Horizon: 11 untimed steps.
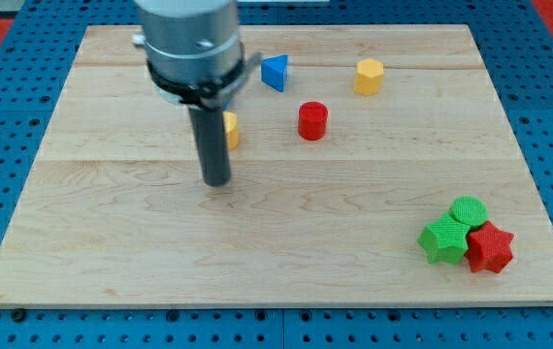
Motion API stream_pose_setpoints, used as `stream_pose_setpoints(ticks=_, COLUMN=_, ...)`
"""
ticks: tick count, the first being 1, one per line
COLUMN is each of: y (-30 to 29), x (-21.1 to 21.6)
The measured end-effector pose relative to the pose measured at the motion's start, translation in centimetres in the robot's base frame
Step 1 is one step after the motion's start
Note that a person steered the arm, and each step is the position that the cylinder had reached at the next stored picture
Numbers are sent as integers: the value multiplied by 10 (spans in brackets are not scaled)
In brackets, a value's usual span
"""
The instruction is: Push the yellow heart towards the green star
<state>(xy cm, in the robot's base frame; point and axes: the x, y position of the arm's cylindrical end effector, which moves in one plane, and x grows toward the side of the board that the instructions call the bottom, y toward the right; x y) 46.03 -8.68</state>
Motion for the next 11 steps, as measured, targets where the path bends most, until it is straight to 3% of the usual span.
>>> stream_pose_setpoints(ticks=2, y=-43, x=-60)
stream_pose_setpoints(ticks=4, y=24, x=-70)
stream_pose_setpoints(ticks=7, y=104, x=-47)
stream_pose_setpoints(ticks=11, y=132, x=30)
